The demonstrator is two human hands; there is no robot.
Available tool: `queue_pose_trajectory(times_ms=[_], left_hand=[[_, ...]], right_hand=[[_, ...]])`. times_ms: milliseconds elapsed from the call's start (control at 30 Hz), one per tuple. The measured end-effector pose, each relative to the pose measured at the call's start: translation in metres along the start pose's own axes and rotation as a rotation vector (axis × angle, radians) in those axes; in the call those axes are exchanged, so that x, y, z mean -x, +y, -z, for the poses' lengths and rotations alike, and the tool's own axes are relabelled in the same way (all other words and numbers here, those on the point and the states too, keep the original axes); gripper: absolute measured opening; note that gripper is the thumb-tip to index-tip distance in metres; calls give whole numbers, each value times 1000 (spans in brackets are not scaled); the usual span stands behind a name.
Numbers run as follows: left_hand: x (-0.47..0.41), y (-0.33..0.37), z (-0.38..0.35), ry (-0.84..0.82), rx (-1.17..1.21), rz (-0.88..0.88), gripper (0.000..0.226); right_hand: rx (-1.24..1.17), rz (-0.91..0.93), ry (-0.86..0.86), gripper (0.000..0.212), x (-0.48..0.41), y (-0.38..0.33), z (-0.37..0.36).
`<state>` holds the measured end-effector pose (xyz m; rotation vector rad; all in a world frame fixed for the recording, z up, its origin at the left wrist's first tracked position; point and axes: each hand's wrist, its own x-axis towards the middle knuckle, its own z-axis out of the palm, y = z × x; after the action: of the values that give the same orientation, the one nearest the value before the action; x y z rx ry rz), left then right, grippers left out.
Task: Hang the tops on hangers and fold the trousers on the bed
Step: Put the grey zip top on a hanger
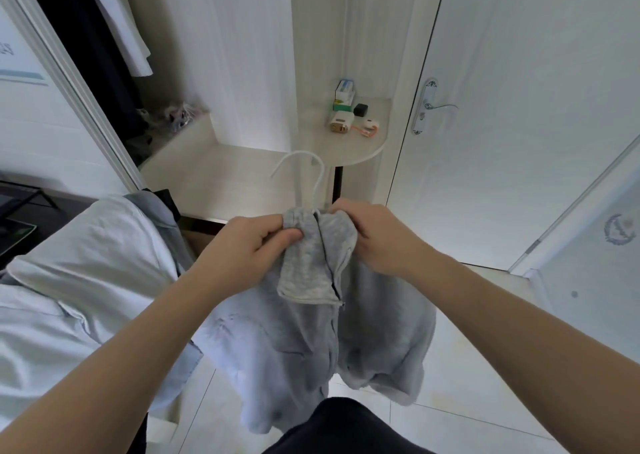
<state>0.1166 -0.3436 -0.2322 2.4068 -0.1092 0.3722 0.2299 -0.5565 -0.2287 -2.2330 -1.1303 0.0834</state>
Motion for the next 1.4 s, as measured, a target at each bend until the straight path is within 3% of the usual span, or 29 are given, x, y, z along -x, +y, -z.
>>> queue_pose_trajectory(times_ms=[167, 267, 367, 467, 533, 667, 867, 967, 1067, 1133, 1233, 1267, 1367, 1400], left_hand=[[2, -12, 14, -46, -113, -67, 27], [10, -32, 38, 64, -179, -75, 36], [13, -41, 48, 85, -152, -105, 40], [10, -40, 47, 78, -22, -53, 29], [9, -39, 47, 78, 56, -24, 18], [13, -36, 44, 66, 105, -38, 16], [18, -35, 48, 62, 244, 23, 20], [15, -31, 48, 184, 280, 86, 20], [5, -1, 53, 276, 210, -28, 20], [3, 20, 60, 199, 128, -130, 17], [3, 25, 74, -132, -20, -68, 16], [4, 23, 75, -155, -63, -58, 17], [1, 18, 70, 92, -163, -161, 21], [-1, 19, 69, 90, -124, -133, 23]], right_hand=[[-185, 54, 28, 20, 4, -1, 14], [-296, -17, 93, 24, 11, 10, 38], [-419, -45, 8, 24, 16, 13, 44], [-536, -96, -85, 32, 19, 9, 43], [-468, -115, -142, 44, 18, 7, 43], [-338, -47, -193, 38, 17, 3, 39], [-260, -13, -136, 47, 20, -2, 38], [-173, 9, -161, 42, 19, -2, 38], [59, 22, -236, 40, 12, -6, 28], [95, -25, -141, 37, 8, -7, 23], [-134, -48, 100, 40, 7, -1, 28], [-191, -15, 126, 42, 10, 0, 30], [-256, 76, 179, 41, 12, -6, 33], [-259, 95, 202, 43, 11, -9, 35]])
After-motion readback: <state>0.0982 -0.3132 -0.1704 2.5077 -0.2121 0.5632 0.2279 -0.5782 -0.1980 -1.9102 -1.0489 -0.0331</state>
